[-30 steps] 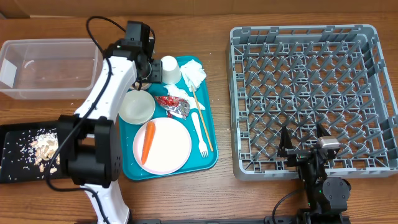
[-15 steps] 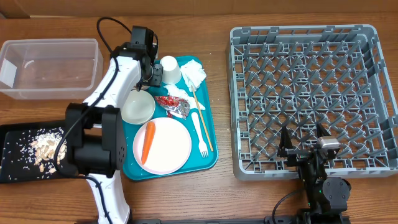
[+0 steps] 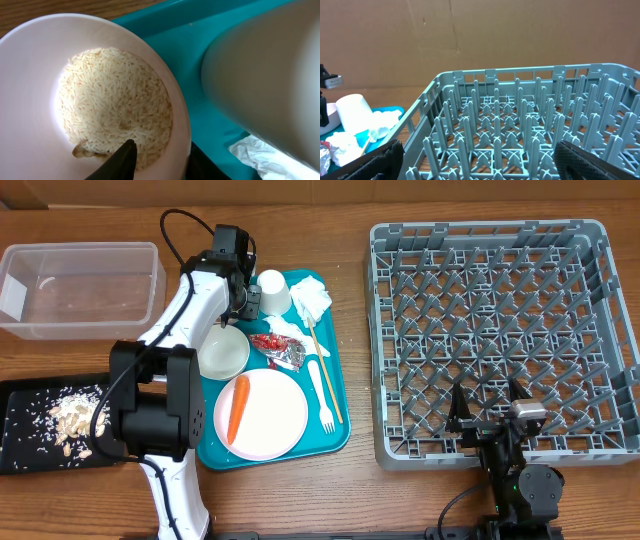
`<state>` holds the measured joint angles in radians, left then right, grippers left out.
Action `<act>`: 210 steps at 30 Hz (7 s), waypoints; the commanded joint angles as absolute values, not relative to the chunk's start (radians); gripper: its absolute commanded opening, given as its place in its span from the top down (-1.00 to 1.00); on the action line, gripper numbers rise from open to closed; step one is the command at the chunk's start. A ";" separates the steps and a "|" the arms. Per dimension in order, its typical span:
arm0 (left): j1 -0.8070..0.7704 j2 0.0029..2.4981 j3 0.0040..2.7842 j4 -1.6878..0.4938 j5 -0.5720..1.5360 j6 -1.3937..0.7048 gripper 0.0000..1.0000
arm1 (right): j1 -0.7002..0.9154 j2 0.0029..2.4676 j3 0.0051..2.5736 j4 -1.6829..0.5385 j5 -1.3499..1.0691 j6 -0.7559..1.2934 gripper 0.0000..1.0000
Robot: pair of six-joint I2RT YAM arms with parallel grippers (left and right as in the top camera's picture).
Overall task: Sort waste into correct bins and load items into the dishwasher rack
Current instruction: 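Grasp the pink bowl of rice with the left gripper, then tip the pink bowl over the black bin, pouring out the rice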
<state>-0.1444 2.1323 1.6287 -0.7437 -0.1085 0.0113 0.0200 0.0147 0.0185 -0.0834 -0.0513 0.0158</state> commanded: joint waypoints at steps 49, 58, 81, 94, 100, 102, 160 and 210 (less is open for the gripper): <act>0.539 1.892 2.343 -1.675 0.338 -0.224 0.92 | 0.015 0.003 0.008 -0.080 -0.046 0.020 -1.00; 0.807 1.892 2.195 -1.667 0.483 -0.124 0.91 | 0.015 0.003 0.008 -0.080 -0.046 0.020 -1.00; 0.978 1.893 1.520 -1.258 1.066 0.044 0.92 | 0.015 0.003 0.008 -0.080 -0.046 0.020 -1.00; 1.009 1.893 1.466 -1.245 1.156 0.012 0.92 | 0.015 0.003 0.008 -0.080 -0.046 0.020 -0.99; 1.050 1.893 1.466 -1.291 1.114 0.027 0.92 | 0.015 0.003 0.008 -0.080 -0.046 0.020 -1.00; 1.068 1.893 1.466 -1.303 1.095 0.031 0.92 | 0.015 0.003 0.008 -0.080 -0.046 0.020 -1.00; 1.140 1.910 1.466 -1.259 1.087 0.106 0.92 | 0.015 0.003 0.008 -0.080 -0.046 0.020 -1.00; 1.122 1.938 1.454 -1.252 1.176 0.078 0.92 | 0.015 0.003 0.008 -0.081 -0.046 0.020 -1.00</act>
